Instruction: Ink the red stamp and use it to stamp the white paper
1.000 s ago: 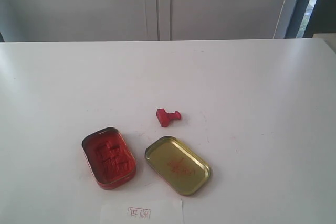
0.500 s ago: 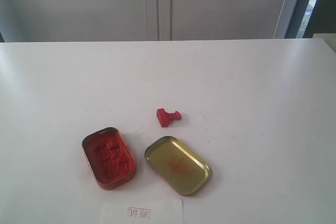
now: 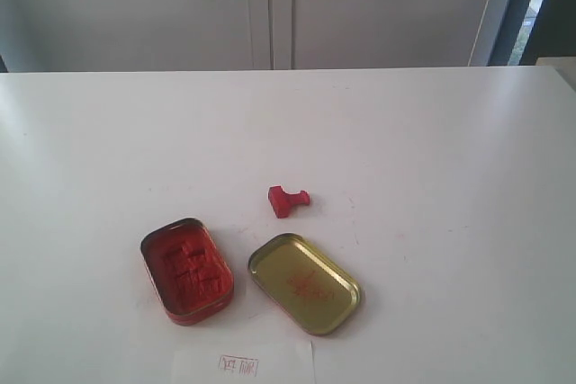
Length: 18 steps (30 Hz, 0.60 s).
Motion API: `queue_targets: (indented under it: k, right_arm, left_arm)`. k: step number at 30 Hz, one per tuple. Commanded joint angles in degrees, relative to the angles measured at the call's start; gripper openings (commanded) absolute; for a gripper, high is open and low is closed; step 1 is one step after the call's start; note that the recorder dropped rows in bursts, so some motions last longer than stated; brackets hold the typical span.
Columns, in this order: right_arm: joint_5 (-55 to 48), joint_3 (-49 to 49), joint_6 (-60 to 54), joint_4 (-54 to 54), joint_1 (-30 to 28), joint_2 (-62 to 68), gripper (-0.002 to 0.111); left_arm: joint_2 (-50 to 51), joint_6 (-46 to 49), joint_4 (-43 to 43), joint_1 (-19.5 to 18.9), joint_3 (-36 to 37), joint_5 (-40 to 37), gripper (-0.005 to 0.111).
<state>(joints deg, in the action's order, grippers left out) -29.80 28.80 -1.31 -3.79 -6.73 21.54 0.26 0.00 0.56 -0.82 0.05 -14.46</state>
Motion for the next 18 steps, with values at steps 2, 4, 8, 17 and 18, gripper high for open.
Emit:
queue_targets:
  k: [2,4,8,17,18]
  right_arm:
    - [0.6,-0.3,0.2,0.7,-0.3,-5.4,0.000]
    - [0.6,-0.3,0.2,0.7,-0.3,-7.7,0.000]
    - [0.6,-0.3,0.2,0.7,-0.3,-10.8,0.000]
    - [0.5,-0.3,0.0,0.7,-0.3,-11.0,0.000]
    - [0.5,-0.3,0.0,0.7,-0.3,-11.0,0.000]
  left_arm:
    - [-0.3,0.0,0.7,0.2,-0.1,-0.1,0.000]
    - [-0.3,0.0,0.7,0.2,-0.1,-0.1,0.000]
    - [-0.3,0.0,0.7,0.2,-0.1,-0.1,0.000]
    - [-0.3,0.0,0.7,0.2,-0.1,-0.1,0.000]
    - [-0.3,0.0,0.7,0.2,-0.1,-0.1,0.000]
